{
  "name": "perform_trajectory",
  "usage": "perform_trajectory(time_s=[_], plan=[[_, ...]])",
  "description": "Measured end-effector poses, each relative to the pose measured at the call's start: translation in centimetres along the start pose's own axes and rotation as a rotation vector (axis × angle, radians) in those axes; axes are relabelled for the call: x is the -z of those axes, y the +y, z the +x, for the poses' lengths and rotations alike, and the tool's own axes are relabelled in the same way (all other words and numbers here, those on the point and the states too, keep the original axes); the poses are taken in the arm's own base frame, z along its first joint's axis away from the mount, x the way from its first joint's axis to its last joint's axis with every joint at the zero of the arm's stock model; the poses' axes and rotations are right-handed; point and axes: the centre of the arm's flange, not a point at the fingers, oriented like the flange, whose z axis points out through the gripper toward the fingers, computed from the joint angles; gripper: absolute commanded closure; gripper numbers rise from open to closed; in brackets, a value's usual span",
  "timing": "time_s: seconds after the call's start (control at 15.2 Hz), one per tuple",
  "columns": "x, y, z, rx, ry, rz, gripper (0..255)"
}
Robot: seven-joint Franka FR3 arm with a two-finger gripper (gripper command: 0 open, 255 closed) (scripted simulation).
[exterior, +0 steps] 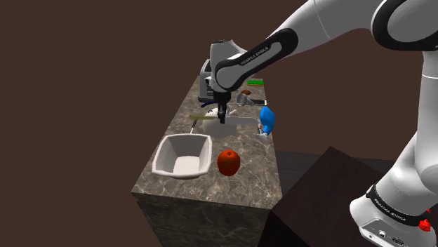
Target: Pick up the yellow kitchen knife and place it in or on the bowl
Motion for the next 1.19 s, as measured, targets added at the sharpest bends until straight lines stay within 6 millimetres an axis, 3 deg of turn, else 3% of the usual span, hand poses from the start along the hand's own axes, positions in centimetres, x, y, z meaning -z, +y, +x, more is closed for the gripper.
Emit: perform_trajectory(time_s=[0.46,1.19], plan=[[3.2,-0.5,0.4,0.000,0.000,0.000,255],[3.8,-10.7,9.8,0.002,0.000,0.000,255]])
